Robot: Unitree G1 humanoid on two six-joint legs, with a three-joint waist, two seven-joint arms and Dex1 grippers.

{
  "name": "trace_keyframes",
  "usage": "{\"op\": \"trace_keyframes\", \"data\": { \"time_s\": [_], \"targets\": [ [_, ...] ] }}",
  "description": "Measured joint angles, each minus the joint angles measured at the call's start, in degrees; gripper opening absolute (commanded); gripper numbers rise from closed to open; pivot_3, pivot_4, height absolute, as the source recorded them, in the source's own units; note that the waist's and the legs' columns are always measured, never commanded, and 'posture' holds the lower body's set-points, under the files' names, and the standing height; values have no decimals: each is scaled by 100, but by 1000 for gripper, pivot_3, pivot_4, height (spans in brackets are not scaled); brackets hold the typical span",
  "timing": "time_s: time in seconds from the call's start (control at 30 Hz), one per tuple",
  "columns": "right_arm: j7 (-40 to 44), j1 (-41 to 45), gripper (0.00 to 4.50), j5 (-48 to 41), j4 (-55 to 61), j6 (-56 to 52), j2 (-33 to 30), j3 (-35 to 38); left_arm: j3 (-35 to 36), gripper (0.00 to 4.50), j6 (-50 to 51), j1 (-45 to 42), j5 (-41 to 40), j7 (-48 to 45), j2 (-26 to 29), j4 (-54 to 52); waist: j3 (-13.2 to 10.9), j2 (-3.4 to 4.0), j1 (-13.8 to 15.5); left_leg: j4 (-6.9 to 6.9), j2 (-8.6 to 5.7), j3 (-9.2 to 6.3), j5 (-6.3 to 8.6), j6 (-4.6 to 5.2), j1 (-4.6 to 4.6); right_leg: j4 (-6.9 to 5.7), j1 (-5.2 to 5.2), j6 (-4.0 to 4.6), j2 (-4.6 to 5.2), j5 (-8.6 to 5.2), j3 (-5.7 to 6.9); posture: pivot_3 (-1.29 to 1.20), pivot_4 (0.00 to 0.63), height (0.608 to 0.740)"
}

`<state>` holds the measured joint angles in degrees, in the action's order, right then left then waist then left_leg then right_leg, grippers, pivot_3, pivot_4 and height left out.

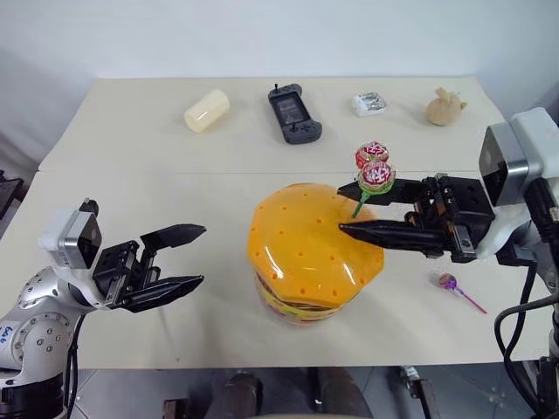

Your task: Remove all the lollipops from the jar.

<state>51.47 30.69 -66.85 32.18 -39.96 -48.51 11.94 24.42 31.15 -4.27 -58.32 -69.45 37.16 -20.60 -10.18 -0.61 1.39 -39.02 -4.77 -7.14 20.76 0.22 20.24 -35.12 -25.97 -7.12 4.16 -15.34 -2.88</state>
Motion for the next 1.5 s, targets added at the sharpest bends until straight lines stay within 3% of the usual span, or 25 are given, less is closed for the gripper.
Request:
{"op": "trace_keyframes", "data": {
  "time_s": [0.1,0.33,0.5,0.57,0.7,0.8,1.0,1.13,1.4,1.5],
  "targets": [
    [-25,3,48,60,-125,14,88,-17,0,3997,0,-99,-104,121,-3,-85,0,0,6,0,0,-2,0,0,1,0,-1,0,0,0,1,0,150,740],
    [-156,172,14,-441,-344,-72,139,229,-5,3997,0,-422,-360,369,-42,-211,0,0,-2,0,1,1,1,0,1,0,-1,0,0,0,1,0,150,740],
    [-459,272,14,-1168,-879,-479,-631,1174,-104,3997,-19,-596,-322,200,127,-297,-2,0,26,-2,0,-1,2,3,5,6,2,0,3,0,8,0,150,740],
    [-418,-66,14,-1054,-1249,-629,-1128,1734,-192,3997,-109,-805,-229,12,289,-306,-1,1,66,-2,-1,-5,3,6,5,11,7,0,7,1,16,0,150,740],
    [393,-2019,14,582,-1914,-364,-1927,2392,-445,3997,-270,-1034,31,-426,566,-292,1,3,123,-3,0,20,17,26,-5,18,20,-4,9,2,20,0,150,740],
    [945,-3426,14,2302,-2508,556,-2034,2141,-557,3997,-391,-1150,121,-592,602,-254,3,17,133,-8,-6,52,22,37,-7,14,12,-14,20,8,21,0,150,740],
    [751,-3748,14,4099,-4233,2063,-1562,1384,-578,3997,-459,-1196,196,-672,630,-101,5,23,-22,-5,1,85,22,36,-33,4,15,-20,25,11,13,0,150,740],
    [711,-3542,1062,4507,-5026,2518,-1317,1162,-573,3997,-443,-1193,142,-563,619,-105,4,42,-76,3,7,97,23,33,-45,2,16,-19,17,11,-3,0,150,740],
    [1405,-3416,3684,4212,-5048,2738,-1204,1397,-355,3997,-389,-1050,-38,-348,619,-105,4,45,-80,2,11,97,29,33,-57,6,30,-19,14,10,-4,0,150,740],
    [1885,-3160,3684,3267,-4207,2443,-958,1789,-113,3997,-382,-857,-103,-188,544,20,3,51,-96,2,21,103,36,30,-71,6,40,-19,5,10,-12,0,150,740]
  ]
}}
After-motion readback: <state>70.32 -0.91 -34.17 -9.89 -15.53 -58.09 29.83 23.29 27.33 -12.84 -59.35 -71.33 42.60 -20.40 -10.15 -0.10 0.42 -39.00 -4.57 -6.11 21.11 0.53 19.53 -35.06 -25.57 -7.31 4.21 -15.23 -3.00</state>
